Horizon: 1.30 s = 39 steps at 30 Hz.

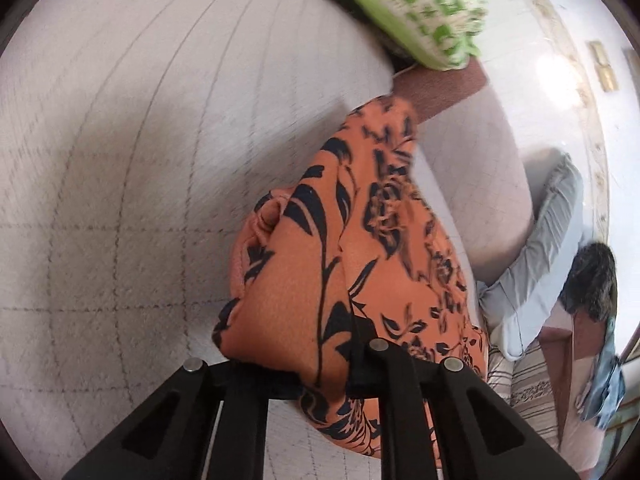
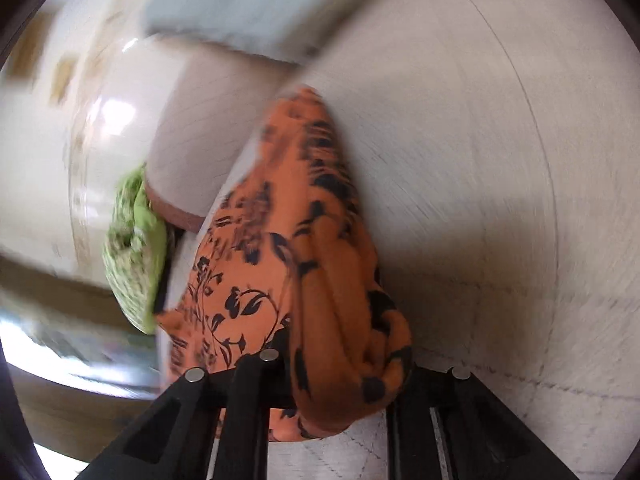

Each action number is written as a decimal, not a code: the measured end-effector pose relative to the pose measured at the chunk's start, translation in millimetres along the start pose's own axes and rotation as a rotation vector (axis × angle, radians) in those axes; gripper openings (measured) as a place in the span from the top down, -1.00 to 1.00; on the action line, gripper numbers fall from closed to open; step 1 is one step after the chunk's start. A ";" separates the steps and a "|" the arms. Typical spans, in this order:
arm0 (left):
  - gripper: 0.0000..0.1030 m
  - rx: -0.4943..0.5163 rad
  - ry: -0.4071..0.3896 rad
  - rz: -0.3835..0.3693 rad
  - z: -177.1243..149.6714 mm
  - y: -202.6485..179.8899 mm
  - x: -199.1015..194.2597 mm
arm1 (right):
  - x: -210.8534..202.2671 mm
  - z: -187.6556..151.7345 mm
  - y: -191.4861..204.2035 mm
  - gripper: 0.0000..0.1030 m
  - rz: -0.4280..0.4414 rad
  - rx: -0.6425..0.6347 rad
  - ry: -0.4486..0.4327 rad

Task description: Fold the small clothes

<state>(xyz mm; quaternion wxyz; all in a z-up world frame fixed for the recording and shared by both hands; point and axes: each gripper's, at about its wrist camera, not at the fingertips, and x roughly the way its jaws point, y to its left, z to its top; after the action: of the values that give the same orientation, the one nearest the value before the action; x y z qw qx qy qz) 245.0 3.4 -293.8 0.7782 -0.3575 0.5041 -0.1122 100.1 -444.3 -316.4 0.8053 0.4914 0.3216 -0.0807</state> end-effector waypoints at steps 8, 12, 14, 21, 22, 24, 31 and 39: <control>0.75 0.074 0.015 -0.002 -16.3 -12.2 -42.9 | -37.4 -19.6 18.2 0.73 -0.001 -0.110 -0.049; 0.75 0.129 0.028 0.051 -45.7 3.4 -65.4 | -61.4 -39.2 10.6 0.72 -0.013 -0.109 -0.020; 0.75 0.177 0.028 0.109 -62.9 11.1 -72.7 | -70.8 -54.6 3.6 0.72 -0.032 -0.111 0.012; 0.06 0.421 -0.072 0.468 -99.3 2.9 -90.5 | -70.1 -74.6 -23.1 0.34 -0.183 -0.042 0.187; -0.13 0.452 -0.107 0.510 -101.6 -2.3 -96.0 | -75.3 -75.8 -18.5 0.07 -0.213 -0.072 0.184; -0.25 0.527 -0.202 0.563 -104.1 -17.7 -111.2 | -91.3 -83.4 -6.5 -0.31 -0.239 -0.146 0.154; -0.36 0.619 -0.341 0.567 -107.9 -56.7 -145.7 | -129.9 -113.7 6.5 -0.31 -0.218 -0.305 0.135; -0.37 0.649 -0.374 0.561 -114.7 -71.1 -162.0 | -116.6 -113.5 48.6 -0.31 -0.170 -0.372 0.093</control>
<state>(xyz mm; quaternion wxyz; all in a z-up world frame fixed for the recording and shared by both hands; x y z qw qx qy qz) 83.4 -11.9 -159.3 0.9275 0.0404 0.3711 0.0170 -19.0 -345.8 -246.0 0.8567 0.3087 0.4081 -0.0650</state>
